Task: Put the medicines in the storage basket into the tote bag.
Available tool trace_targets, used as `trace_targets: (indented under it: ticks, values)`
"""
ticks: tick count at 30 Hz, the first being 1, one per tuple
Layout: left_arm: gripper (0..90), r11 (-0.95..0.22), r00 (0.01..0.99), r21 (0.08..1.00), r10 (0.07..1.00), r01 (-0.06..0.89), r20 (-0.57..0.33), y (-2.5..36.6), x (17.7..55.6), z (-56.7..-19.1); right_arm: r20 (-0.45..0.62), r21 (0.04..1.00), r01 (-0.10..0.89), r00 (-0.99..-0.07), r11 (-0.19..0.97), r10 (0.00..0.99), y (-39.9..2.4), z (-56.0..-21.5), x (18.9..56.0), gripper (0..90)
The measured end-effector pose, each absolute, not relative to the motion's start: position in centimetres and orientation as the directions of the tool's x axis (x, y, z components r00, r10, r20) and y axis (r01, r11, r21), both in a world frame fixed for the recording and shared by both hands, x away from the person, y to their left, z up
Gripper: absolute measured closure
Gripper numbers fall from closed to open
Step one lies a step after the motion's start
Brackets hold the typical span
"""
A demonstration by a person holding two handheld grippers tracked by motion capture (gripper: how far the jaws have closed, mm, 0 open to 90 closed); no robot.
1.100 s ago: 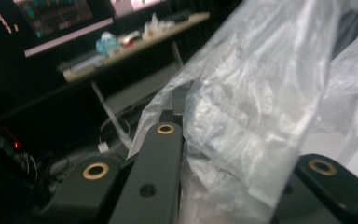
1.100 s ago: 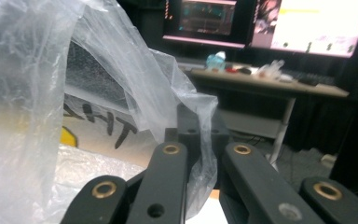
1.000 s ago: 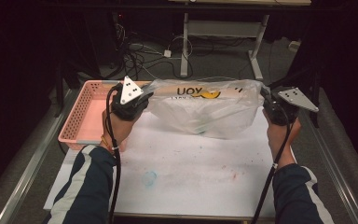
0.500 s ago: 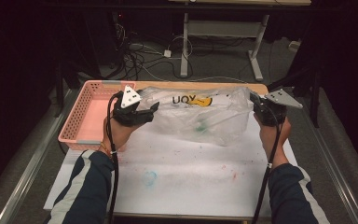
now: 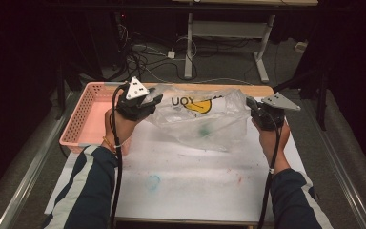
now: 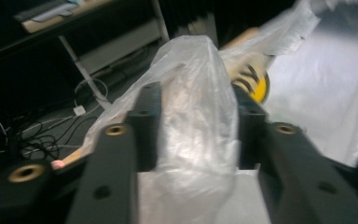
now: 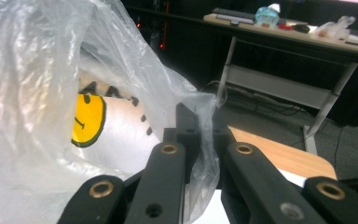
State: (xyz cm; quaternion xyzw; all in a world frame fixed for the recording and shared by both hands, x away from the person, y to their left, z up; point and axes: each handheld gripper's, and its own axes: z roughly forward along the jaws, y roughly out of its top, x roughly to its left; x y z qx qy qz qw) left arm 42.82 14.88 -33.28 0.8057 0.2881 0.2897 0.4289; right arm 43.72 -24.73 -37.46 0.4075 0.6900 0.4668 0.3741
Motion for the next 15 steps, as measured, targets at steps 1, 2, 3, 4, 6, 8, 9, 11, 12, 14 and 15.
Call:
trace_targets:
  ticks: [1,2,3,4,6,8,9,11,12,14,15]
  values:
    - [64.4,-0.476,0.670,0.851,0.709,0.222,0.222,14.7,42.8,-33.6,-0.133,0.948,0.217,-0.390,0.231,0.911,-24.6,-37.5,43.8,88.9]
    - [64.4,-0.486,0.665,0.842,0.712,0.233,0.227,14.6,42.8,-33.9,-0.131,0.947,0.224,-0.391,0.232,0.911,-24.5,-37.6,43.8,89.0]
    - [64.3,-0.487,0.654,0.837,0.722,0.249,0.226,14.7,42.8,-34.2,-0.132,0.944,0.232,-0.388,0.236,0.912,-24.5,-37.7,43.9,88.9]
    - [61.7,-0.472,0.632,0.841,0.744,0.266,0.218,14.8,42.8,-34.5,-0.129,0.942,0.241,-0.383,0.234,0.915,-24.5,-37.9,44.0,89.0]
    - [43.1,-0.428,0.605,0.851,0.777,0.304,0.174,15.4,42.9,-35.0,-0.122,0.939,0.255,-0.380,0.230,0.917,-24.6,-38.0,44.1,89.0]
    - [31.6,-0.394,0.578,0.867,0.800,0.305,0.160,16.1,42.8,-35.1,-0.122,0.937,0.262,-0.374,0.230,0.920,-24.7,-38.1,44.2,89.0]
    - [27.8,-0.372,0.558,0.878,0.815,0.300,0.154,16.5,42.7,-35.0,-0.122,0.936,0.265,-0.371,0.231,0.920,-24.8,-38.1,44.2,89.0]
    - [22.2,-0.312,0.516,0.905,0.847,0.289,0.127,17.6,42.4,-34.6,-0.120,0.936,0.269,-0.367,0.228,0.922,-25.0,-38.1,44.2,88.2]
    - [20.5,-0.286,0.500,0.916,0.858,0.280,0.115,18.1,42.3,-34.4,-0.116,0.937,0.268,-0.368,0.224,0.923,-25.1,-38.2,44.2,87.8]
    - [19.6,-0.262,0.482,0.927,0.870,0.267,0.107,19.0,42.1,-34.1,-0.113,0.937,0.271,-0.365,0.221,0.924,-25.3,-38.2,44.2,87.6]
    - [18.7,-0.262,0.475,0.927,0.873,0.269,0.109,19.3,42.1,-33.9,-0.114,0.935,0.276,-0.360,0.222,0.926,-25.4,-38.2,44.1,88.1]
